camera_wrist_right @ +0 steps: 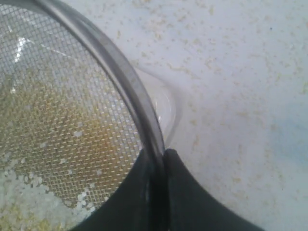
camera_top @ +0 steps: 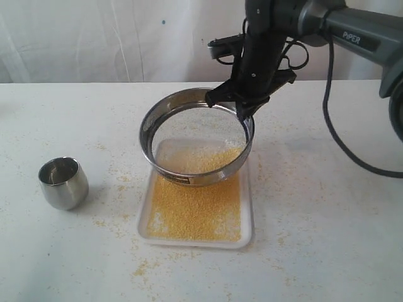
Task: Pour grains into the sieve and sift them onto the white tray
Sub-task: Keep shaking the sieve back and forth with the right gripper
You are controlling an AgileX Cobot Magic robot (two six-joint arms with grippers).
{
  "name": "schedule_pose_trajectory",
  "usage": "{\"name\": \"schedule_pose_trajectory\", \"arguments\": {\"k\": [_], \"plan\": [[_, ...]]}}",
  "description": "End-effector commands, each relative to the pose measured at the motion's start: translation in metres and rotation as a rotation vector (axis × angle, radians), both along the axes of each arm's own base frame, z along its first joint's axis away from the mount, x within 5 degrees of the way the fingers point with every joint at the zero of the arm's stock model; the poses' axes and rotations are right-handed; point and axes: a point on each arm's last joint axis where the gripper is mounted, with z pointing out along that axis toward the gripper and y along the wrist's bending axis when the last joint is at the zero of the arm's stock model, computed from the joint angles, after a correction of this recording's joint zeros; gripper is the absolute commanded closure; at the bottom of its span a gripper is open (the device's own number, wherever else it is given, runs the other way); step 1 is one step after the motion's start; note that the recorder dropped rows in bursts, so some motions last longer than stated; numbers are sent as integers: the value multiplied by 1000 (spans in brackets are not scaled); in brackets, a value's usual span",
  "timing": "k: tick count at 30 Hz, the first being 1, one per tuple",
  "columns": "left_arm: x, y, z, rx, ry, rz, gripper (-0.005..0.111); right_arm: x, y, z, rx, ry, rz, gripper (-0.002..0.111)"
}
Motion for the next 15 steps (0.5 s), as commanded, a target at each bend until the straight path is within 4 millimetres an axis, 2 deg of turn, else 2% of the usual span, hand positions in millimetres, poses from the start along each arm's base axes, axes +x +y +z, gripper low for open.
{"name": "schedule_pose_trajectory", "arguments": {"k": [1, 3, 5, 6, 8, 9, 10, 12, 13, 14, 15], "plan": [[0, 0, -1, -10, -5, 1, 107, -13, 19, 11, 132, 17, 337, 108], [0, 0, -1, -10, -5, 1, 107, 3, 2, 12, 48, -75, 19, 108], [0, 0, -1, -10, -5, 1, 107, 7, -5, 12, 83, -67, -221, 108], [0, 0, -1, -10, -5, 1, 107, 2, 2, 10, 129, -17, -109, 108], [0, 0, -1, -10, -5, 1, 107, -13, 21, 13, 238, 42, 315, 108], [0, 0, -1, -10, -5, 1, 107, -14, 24, 13, 226, 27, 374, 108], [0, 0, -1, -10, -5, 1, 107, -8, 19, 12, 179, -13, 290, 108], [0, 0, -1, -10, -5, 1, 107, 9, -5, 12, 69, -100, -132, 108], [0, 0, -1, -10, -5, 1, 107, 11, -10, 11, 68, -94, -236, 108], [0, 0, -1, -10, -5, 1, 107, 6, -5, 11, 112, -41, -169, 108], [0, 0, -1, -10, -5, 1, 107, -3, 7, 10, 179, 34, 46, 108]]}}
